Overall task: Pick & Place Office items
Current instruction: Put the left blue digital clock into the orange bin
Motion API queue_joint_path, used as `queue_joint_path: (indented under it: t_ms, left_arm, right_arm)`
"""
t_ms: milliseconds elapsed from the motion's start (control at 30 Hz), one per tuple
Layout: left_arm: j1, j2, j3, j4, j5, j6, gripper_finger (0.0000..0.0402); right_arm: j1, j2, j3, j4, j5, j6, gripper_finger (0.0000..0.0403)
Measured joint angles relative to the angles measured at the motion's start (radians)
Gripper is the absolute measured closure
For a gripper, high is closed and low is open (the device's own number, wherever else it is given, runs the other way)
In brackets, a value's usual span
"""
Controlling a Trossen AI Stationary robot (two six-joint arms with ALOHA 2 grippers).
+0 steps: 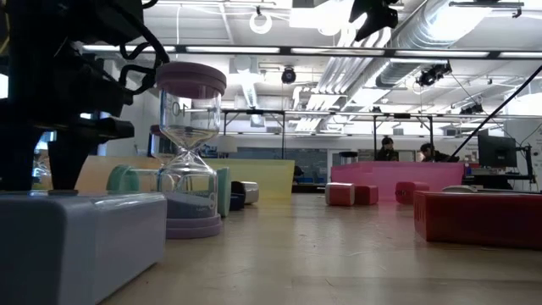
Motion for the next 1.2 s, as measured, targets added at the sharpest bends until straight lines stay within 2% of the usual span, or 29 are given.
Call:
queue_joint_path:
  t_ms: [167,500,700,1000,1133,1200]
  left_arm:
    - [-0.006,-0.078,0.001,0.001,-0.047,-0.076,0.0269]
    - [-0.017,-0.225,0.089,-0.018,-0.056,-0.190,0.0269]
    - [0.003,-0.291,0.208,-0.094,-0.252,-0.295,0.0269]
    - [0.137,-0.318,0.438,-0.264,-0.403,-0.298,0.0269]
    - [0.248,-0.318,0.533,-0.413,-0.486,-0.299,0.0269]
    - [0.320,-0.321,0.574,-0.492,-0.498,-0.354,0.0269]
  right_arm:
    - [0.000,0.000,0.000,0.000,0.000,0.000,0.0119]
    - [0.000,0.000,0.000,0.000,0.000,0.000,0.0119]
    - [0.000,0.000,0.000,0.000,0.000,0.001,0.0119]
    - [0.000,0.000,0.000,0.000,-0.001,0.023,0.0119]
    - [0.000,0.000,0.000,-0.001,-0.006,0.023,0.0119]
    - [0.000,0.000,0.000,-0.001,-0.007,0.023,0.0119]
